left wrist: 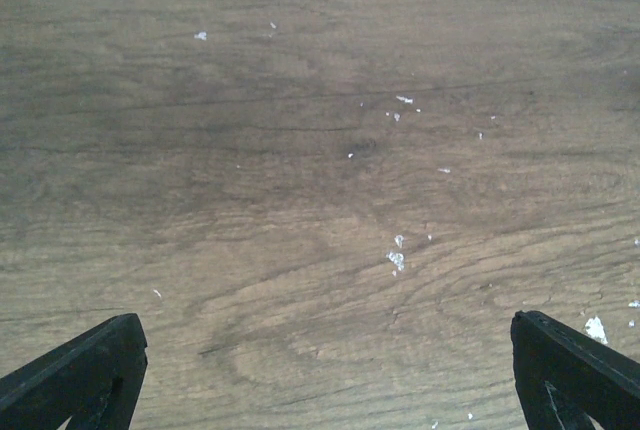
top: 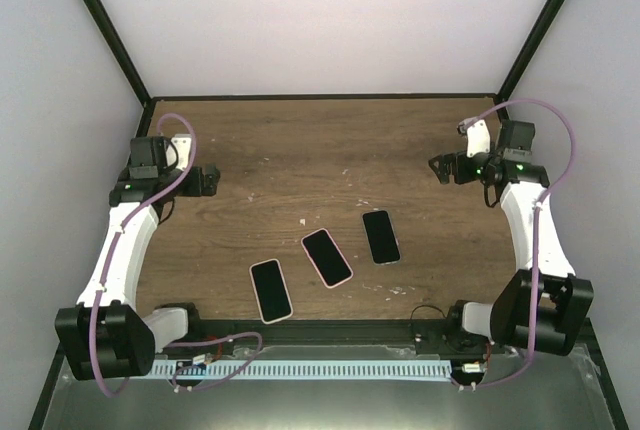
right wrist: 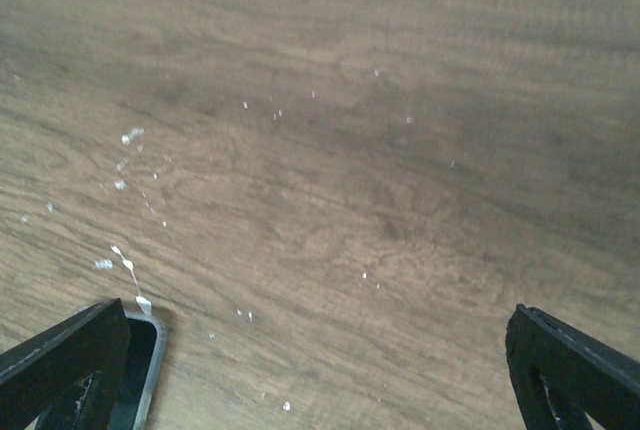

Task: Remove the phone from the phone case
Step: Pick up the phone at the center of the board.

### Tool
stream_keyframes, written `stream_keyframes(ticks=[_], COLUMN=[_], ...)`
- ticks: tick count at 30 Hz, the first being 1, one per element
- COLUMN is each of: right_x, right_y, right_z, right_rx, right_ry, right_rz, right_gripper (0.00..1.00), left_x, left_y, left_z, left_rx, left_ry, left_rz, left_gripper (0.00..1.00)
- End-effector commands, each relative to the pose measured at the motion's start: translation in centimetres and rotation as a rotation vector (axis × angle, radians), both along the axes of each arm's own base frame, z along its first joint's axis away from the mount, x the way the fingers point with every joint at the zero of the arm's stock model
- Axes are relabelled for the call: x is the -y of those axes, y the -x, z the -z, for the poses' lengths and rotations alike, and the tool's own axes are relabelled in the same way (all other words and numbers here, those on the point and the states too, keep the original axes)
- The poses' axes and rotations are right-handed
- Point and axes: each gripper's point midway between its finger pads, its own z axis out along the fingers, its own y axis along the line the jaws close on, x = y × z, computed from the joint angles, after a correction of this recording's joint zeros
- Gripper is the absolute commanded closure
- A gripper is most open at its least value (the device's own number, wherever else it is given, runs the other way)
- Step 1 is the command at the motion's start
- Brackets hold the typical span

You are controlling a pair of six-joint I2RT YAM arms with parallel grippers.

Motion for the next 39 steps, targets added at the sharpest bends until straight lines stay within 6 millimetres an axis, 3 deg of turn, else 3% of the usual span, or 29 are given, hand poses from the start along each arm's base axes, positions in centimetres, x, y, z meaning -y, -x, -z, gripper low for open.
stream_keyframes(ticks=[1, 7, 16, 29, 39], right_x=[-1.0, -4.4, -9.5, -11.8, -12.8], right_y=[0.6, 2.7, 5.7, 7.2, 9.7], right_z=[1.1, 3.5, 7.9, 12.8, 17.0], right_rx=[-0.11, -0.291, -0.444, -0.59, -0.721], right_ry=[0.01, -0.073, 0.007, 0.126, 0.23], right_rz=[-0.072, -0.219, -0.333, -0.361, -0.38], right_gripper=[0.0, 0.0, 0.0, 0.0, 0.0], left_x=[-0.1, 0.0, 0.4, 0.5, 0.3], left_y=[-0.6, -1.1, -1.6, -1.3, -1.2], left_z=[-1.5, -0.6, -0.5, 0.1, 0.0], left_rx=[0.043, 0.025, 0.008, -0.009, -0.007], left_ry=[-0.01, -0.028, 0.004, 0.038, 0.047], left_rz=[-0.002, 0.027, 0.03, 0.023, 0.016], left_gripper=[0.0, 0.0, 0.0, 0.0, 0.0])
